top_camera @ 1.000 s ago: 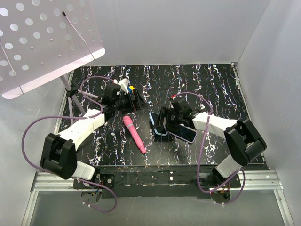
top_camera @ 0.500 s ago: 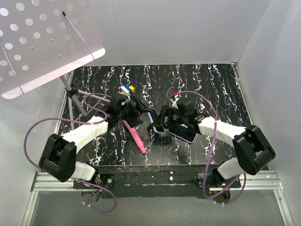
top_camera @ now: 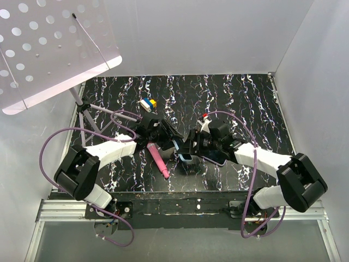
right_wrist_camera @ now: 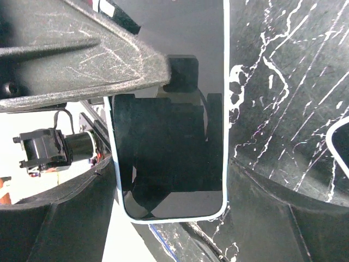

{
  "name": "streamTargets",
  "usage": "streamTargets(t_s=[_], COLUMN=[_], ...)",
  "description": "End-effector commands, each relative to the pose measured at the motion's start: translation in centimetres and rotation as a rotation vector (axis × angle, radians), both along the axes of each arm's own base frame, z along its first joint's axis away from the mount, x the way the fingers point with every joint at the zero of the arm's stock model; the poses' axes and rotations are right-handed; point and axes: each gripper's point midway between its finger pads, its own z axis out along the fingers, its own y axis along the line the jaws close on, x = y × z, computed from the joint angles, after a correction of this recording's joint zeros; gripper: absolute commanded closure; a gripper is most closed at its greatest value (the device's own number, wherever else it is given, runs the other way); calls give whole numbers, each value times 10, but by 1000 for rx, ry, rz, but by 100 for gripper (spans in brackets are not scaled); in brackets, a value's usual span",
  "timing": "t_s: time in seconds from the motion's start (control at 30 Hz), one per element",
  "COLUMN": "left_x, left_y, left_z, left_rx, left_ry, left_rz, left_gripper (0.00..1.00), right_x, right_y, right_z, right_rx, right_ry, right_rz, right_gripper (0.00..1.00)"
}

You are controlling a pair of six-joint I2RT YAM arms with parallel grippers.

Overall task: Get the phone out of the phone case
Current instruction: Pick up the phone at the center of the board.

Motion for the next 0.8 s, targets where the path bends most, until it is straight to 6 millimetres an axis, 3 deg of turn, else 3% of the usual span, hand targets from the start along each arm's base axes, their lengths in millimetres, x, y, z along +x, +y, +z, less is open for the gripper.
streamTargets(t_s=[0.0,0.27,0.37,0.4,0.47,0.57,0.77], left_x=[8,-5,-7,-9,-12,-20,-38], left_y=[-12,-20,-15,-14,-11,-8,5], left_z=[19,32,43,51,63,84,123], left_rx=[-14,3,17,15,28,25,22], left_ry=[-74,-158,-227,-256,-323,-423,-573], left_rz=[-11,-82,-105,-122,-164,-227,-311], left_gripper=[52,82,90,99,100,100,100], right_x=[-3,-19,-22,-24,-30,-41,-66], right_y=[16,21,17,14,8,4,-3], right_z=[35,37,39,40,39,46,69], right_rx=[99,-8,-32,-42,-69,-50,9], right_ry=[-124,-172,-183,-186,-181,-209,-245], right_rz=[63,91,106,113,133,183,287], right_gripper=[99,97,60,48,31,17,11])
